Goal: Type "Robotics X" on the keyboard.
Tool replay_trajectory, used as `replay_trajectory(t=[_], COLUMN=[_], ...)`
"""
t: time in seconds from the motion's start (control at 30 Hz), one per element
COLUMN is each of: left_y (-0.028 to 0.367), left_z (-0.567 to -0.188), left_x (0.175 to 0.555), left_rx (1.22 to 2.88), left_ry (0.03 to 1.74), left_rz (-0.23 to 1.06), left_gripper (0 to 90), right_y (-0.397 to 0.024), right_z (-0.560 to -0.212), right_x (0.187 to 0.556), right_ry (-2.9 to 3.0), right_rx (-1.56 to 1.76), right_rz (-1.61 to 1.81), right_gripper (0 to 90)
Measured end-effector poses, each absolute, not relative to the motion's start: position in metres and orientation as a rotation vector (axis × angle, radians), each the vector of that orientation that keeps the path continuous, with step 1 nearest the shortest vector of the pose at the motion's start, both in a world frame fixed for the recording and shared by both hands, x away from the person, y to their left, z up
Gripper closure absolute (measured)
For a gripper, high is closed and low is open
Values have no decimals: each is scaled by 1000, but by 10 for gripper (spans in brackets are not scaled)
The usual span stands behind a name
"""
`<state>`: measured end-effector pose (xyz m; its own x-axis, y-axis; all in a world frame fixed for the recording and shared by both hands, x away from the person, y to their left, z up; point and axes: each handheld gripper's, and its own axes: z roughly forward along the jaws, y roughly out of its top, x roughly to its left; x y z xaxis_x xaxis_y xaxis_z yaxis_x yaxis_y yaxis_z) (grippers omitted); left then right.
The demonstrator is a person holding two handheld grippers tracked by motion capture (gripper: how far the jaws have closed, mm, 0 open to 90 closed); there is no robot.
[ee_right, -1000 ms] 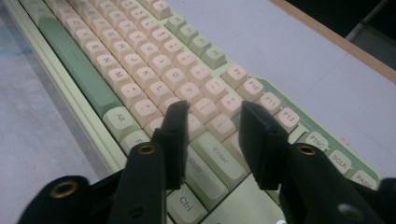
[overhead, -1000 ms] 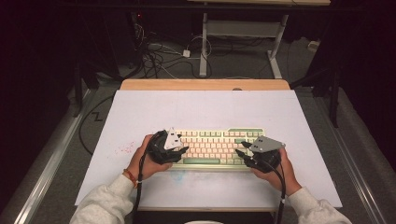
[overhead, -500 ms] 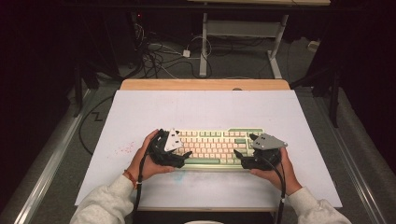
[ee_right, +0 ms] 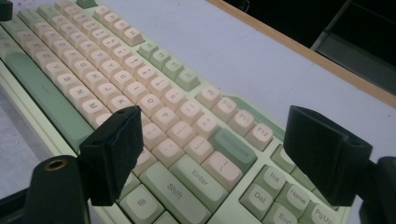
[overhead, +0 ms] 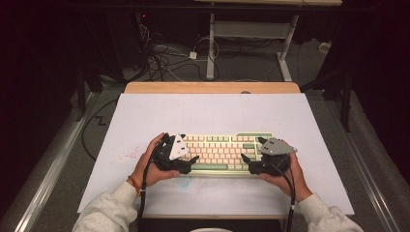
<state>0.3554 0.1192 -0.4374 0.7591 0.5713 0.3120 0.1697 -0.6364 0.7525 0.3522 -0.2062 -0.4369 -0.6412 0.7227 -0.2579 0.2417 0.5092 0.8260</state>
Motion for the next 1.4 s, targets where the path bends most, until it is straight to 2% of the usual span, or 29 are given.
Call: replay_trajectory(t=[0.77,1.4], left_y=[141,164], left_z=[-426,-430], left_x=[329,312], left_rx=[2181,2183], left_ry=[520,535], left_rz=[803,831], left_gripper=[168,166], right_y=[-216,-233], right_z=[-422,-422], right_x=[329,316], right_ry=[2095,2076], right_rx=[744,761], right_rz=[1046,1004], right_gripper=[207,204])
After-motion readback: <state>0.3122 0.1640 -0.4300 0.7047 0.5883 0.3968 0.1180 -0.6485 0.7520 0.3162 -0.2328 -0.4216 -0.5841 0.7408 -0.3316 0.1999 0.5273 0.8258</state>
